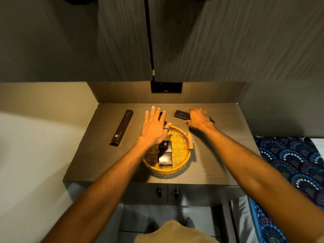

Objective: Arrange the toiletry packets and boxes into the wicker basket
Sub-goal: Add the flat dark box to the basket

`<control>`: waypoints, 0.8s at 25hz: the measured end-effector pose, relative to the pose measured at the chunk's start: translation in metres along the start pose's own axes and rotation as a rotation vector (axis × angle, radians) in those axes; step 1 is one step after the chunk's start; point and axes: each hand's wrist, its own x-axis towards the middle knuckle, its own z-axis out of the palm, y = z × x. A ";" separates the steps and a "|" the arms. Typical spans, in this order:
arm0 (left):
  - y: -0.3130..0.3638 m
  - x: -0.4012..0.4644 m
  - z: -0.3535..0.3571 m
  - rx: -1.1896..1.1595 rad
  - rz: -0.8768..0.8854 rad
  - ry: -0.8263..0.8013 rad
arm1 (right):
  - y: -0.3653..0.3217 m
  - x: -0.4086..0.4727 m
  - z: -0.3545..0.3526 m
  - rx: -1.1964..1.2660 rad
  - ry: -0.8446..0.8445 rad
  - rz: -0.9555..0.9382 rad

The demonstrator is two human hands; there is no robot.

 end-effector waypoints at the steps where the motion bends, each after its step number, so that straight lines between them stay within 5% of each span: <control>1: -0.001 0.000 0.000 0.006 0.000 0.005 | -0.002 0.000 0.001 -0.007 0.011 0.010; 5: -0.009 -0.007 -0.005 -0.001 -0.002 0.038 | -0.009 -0.006 -0.010 0.031 0.011 0.094; 11: -0.027 -0.023 -0.024 0.024 -0.069 0.103 | -0.043 -0.025 -0.070 0.485 0.298 0.150; 14: -0.026 -0.033 -0.025 0.055 -0.059 0.110 | -0.059 -0.043 -0.080 0.584 0.150 0.107; 20: -0.019 -0.058 -0.007 0.060 -0.017 0.097 | -0.079 -0.066 -0.047 0.374 -0.163 0.157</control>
